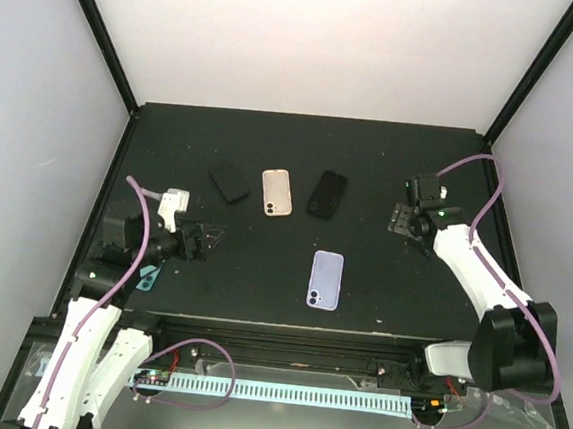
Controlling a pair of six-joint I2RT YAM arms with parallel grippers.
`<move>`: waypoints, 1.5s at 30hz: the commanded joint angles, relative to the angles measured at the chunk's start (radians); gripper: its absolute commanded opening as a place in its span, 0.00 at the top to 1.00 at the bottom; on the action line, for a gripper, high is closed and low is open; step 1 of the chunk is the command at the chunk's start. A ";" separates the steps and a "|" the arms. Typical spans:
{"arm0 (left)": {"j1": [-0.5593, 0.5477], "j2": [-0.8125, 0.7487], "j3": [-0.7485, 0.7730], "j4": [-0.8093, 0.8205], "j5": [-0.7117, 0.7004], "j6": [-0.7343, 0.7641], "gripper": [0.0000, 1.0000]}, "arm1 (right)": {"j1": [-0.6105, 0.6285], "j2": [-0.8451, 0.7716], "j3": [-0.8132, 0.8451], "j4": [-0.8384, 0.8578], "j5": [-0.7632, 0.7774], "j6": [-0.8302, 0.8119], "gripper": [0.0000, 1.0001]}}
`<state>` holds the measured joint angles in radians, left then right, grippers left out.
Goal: Put the phone into the phone case
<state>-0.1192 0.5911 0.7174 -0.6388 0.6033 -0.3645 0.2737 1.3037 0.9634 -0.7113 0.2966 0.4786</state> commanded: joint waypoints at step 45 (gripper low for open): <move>-0.031 0.008 -0.012 -0.006 -0.075 0.029 0.01 | -0.327 0.531 0.107 0.143 -0.173 -0.042 0.17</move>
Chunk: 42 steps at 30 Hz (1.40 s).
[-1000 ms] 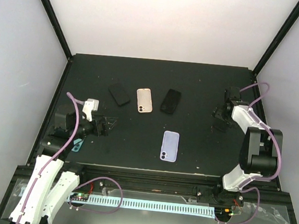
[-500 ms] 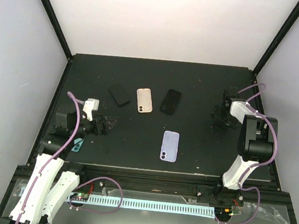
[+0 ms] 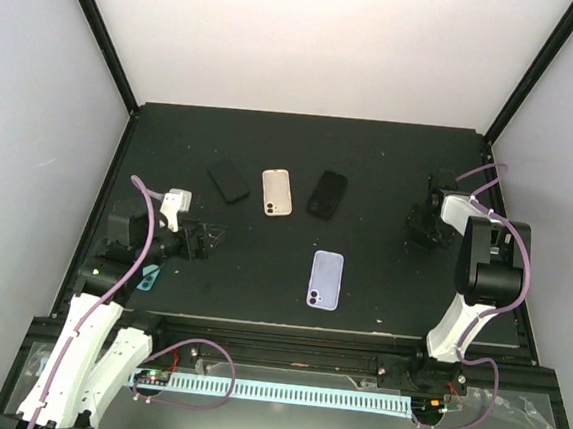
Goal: Put the phone into the phone case
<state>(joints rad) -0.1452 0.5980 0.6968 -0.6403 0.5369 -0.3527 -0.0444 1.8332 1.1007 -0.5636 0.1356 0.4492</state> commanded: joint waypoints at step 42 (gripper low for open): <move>-0.012 0.213 0.123 -0.078 0.070 -0.028 0.23 | 0.715 -0.621 -0.236 0.205 -0.275 -0.222 0.34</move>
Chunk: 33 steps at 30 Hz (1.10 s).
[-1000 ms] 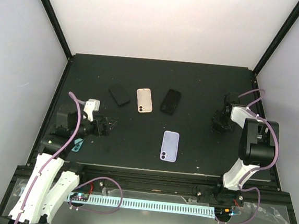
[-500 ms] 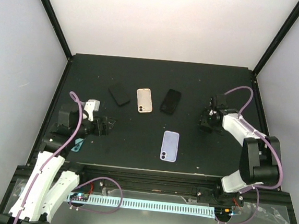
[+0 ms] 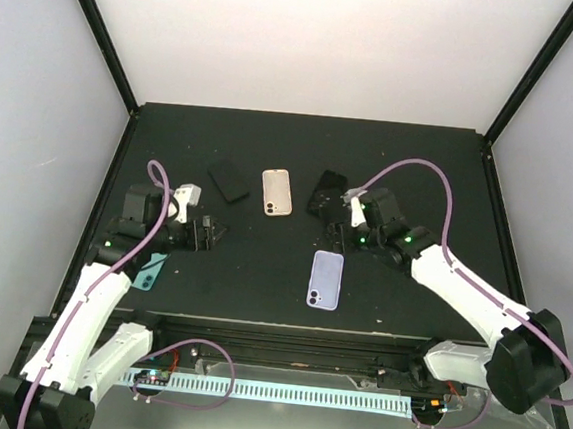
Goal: Put the phone into the phone case
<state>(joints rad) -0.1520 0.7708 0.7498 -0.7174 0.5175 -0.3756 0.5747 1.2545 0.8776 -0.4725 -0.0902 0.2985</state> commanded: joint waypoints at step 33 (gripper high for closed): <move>-0.032 0.214 0.047 0.016 0.468 0.062 0.79 | 0.573 0.033 0.053 0.238 0.027 -0.314 0.38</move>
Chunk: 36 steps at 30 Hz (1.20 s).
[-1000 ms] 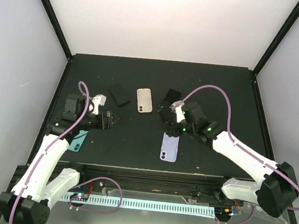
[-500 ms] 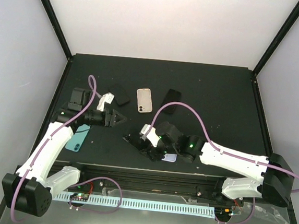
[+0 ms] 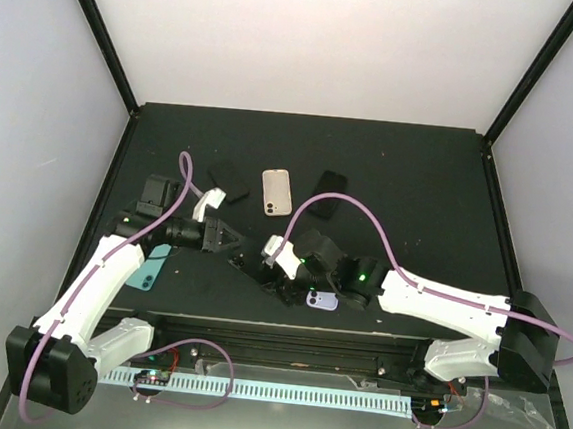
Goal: Put the phone into the phone case
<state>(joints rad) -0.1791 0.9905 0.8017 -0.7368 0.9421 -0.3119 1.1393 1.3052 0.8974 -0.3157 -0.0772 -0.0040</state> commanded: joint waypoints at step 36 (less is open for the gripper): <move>-0.002 -0.210 -0.226 0.385 -0.032 -0.812 0.99 | 0.275 -0.192 -0.252 0.535 0.549 -0.484 0.41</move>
<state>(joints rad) -0.1791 0.8345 0.5682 -0.4095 0.9123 -0.9321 1.3655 1.0908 0.6369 0.0792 0.2981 -0.3103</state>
